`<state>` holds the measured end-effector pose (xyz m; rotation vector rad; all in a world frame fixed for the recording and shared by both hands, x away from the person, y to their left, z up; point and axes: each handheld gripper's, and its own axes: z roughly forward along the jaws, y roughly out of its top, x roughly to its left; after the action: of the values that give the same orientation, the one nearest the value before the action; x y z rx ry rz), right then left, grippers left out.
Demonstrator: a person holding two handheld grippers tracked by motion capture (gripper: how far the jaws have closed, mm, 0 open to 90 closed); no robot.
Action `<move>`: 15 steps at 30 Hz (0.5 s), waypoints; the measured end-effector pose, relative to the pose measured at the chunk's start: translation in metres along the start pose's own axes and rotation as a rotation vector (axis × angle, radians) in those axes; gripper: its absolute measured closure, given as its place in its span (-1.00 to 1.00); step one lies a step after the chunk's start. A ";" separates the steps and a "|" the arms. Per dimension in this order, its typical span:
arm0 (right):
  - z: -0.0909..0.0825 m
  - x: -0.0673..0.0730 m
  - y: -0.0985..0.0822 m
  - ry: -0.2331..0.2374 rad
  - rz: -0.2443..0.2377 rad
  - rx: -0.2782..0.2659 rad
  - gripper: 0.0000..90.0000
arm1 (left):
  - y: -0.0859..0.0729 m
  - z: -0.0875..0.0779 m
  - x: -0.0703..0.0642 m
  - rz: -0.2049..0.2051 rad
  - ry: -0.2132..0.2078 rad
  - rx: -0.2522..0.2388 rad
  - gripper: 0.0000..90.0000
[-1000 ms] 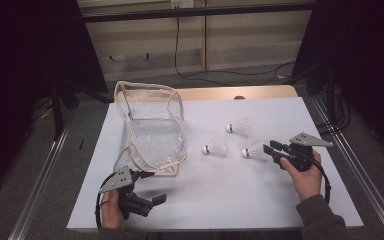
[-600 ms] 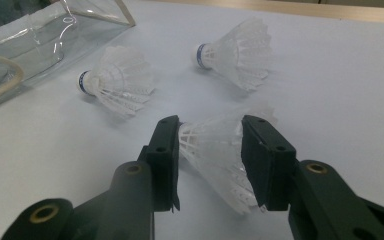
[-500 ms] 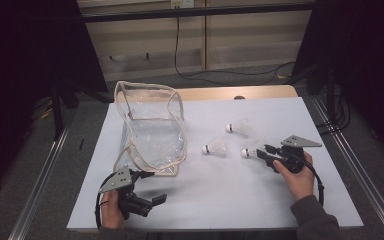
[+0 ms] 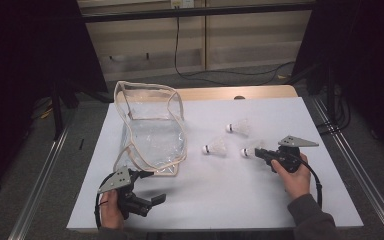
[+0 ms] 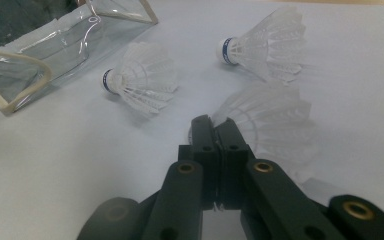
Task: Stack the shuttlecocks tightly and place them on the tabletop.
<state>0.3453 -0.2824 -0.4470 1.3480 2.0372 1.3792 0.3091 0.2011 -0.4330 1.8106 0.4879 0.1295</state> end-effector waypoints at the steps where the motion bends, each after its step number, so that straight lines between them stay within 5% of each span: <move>1: 0.000 0.000 0.000 0.001 0.001 -0.001 1.00 | 0.000 0.000 0.000 0.002 0.001 -0.001 -0.92; 15: 0.000 0.001 0.005 0.008 0.009 -0.038 1.00 | 0.000 0.000 0.000 0.002 -0.002 -0.006 -0.92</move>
<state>0.3477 -0.2811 -0.4423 1.3397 2.0015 1.4222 0.3093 0.2015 -0.4329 1.8057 0.4834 0.1306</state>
